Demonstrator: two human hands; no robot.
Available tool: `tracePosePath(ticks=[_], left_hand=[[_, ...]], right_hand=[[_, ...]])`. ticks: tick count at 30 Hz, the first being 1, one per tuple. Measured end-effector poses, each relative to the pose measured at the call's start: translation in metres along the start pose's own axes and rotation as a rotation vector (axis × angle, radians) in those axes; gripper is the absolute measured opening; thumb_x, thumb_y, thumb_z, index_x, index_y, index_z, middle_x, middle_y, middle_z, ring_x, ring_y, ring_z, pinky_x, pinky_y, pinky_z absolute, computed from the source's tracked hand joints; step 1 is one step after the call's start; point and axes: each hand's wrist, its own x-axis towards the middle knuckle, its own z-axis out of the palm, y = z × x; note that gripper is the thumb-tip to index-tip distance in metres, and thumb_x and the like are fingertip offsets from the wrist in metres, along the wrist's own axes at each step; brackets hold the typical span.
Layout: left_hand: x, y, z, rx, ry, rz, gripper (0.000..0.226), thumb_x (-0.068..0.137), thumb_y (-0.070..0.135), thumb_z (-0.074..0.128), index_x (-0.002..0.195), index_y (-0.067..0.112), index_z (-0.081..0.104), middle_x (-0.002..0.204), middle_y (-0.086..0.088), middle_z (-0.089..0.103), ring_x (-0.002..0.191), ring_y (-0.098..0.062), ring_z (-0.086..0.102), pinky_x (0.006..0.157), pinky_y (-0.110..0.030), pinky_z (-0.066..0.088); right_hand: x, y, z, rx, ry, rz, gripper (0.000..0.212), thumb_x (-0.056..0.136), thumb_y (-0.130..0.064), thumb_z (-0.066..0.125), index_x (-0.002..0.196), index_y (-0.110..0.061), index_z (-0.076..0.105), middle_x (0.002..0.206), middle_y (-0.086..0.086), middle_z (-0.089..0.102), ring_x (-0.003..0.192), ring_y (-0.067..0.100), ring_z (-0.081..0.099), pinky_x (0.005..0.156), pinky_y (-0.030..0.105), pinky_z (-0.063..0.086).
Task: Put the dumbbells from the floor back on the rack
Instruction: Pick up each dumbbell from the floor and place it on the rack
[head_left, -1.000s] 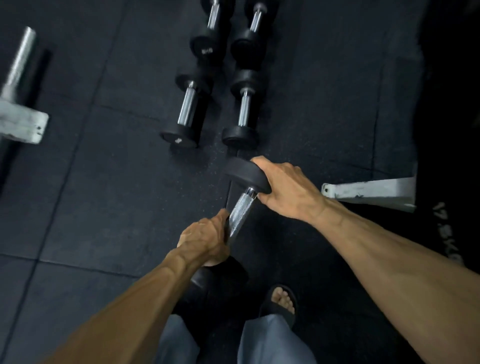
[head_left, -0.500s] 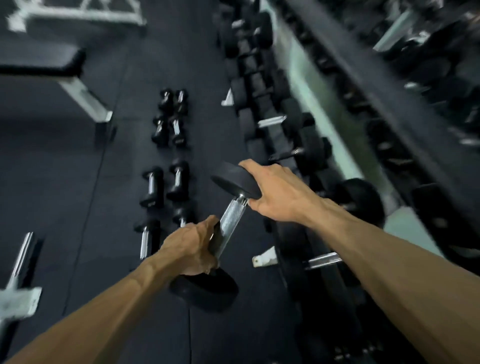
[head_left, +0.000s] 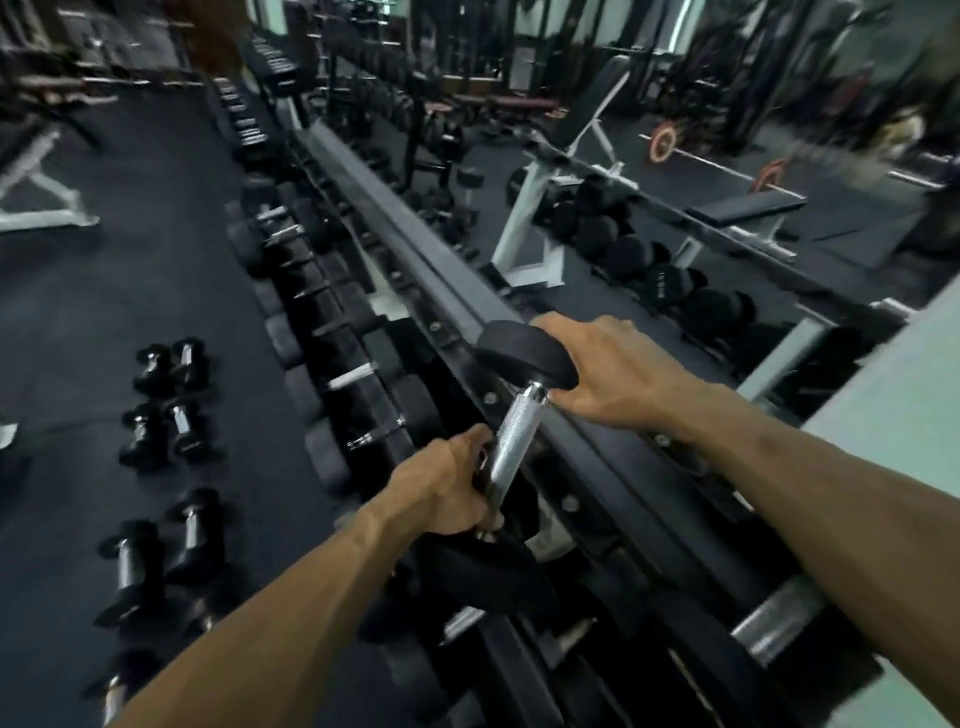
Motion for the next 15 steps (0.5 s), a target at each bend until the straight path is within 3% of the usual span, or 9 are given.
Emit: tracePosePath(ticks=[3, 7, 11, 15], left_hand=[[0.027, 0.037, 0.019, 0.075, -0.015, 0.079, 0.075, 0.066, 0.033, 0.08, 0.131, 0.028, 0.041, 0.097, 0.006, 0.063, 0.097, -0.022, 0.062, 0.082, -0.036, 0.053], [0.063, 0.071, 0.041, 0.148, -0.111, 0.131, 0.07, 0.068, 0.033, 0.081, 0.128, 0.023, 0.046, 0.112, -0.001, 0.064, 0.106, -0.024, 0.06, 0.076, -0.027, 0.046], [0.098, 0.087, 0.056, 0.263, -0.167, 0.187, 0.064, 0.069, 0.032, 0.08, 0.124, 0.022, 0.048, 0.109, -0.004, 0.066, 0.104, -0.026, 0.062, 0.079, -0.034, 0.053], [0.128, 0.088, 0.07, 0.351, -0.216, 0.177, 0.07, 0.073, 0.03, 0.079, 0.133, 0.021, 0.044, 0.122, -0.005, 0.062, 0.113, -0.026, 0.058, 0.084, -0.033, 0.047]], right_hand=[[-0.017, 0.047, -0.006, 0.007, -0.016, 0.088, 0.052, 0.078, -0.038, 0.066, 0.126, -0.033, 0.046, 0.096, 0.003, 0.068, 0.087, 0.029, 0.064, 0.079, 0.044, 0.054], [-0.036, 0.102, 0.0, 0.063, -0.043, 0.208, 0.054, 0.076, -0.031, 0.071, 0.126, -0.032, 0.049, 0.094, 0.001, 0.068, 0.083, 0.025, 0.065, 0.079, 0.041, 0.055], [-0.043, 0.145, 0.023, 0.144, -0.06, 0.287, 0.052, 0.077, -0.024, 0.073, 0.125, -0.027, 0.051, 0.092, -0.003, 0.068, 0.082, 0.02, 0.066, 0.075, 0.034, 0.054], [-0.032, 0.175, 0.049, 0.176, -0.104, 0.321, 0.051, 0.078, -0.024, 0.072, 0.124, -0.023, 0.05, 0.09, -0.001, 0.067, 0.079, 0.019, 0.065, 0.075, 0.037, 0.055]])
